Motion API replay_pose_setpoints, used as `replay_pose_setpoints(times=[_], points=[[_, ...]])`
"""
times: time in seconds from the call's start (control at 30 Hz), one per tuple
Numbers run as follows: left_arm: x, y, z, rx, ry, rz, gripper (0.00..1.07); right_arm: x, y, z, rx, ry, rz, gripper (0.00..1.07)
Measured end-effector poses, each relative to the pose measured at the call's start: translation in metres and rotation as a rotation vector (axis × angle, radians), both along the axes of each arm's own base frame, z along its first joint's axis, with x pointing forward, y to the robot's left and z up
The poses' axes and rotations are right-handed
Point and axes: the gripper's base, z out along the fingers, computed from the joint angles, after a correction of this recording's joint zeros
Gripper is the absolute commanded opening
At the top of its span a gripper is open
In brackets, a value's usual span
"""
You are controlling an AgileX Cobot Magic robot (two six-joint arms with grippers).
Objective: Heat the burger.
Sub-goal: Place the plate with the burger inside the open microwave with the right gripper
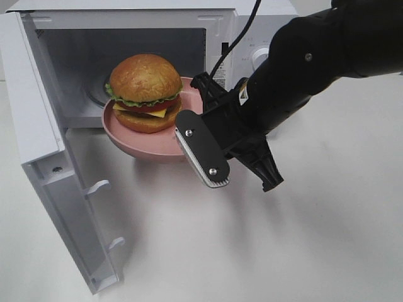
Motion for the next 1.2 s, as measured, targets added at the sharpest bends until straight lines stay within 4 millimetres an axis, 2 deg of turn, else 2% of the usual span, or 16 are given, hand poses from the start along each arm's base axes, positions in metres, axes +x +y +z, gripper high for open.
replay_pose_setpoints(times=[1.2], points=[[0.0, 0.0, 0.0, 0.0, 0.0, 0.0, 0.98, 0.07, 0.055, -0.01, 0.014, 0.013, -0.099, 0.0]])
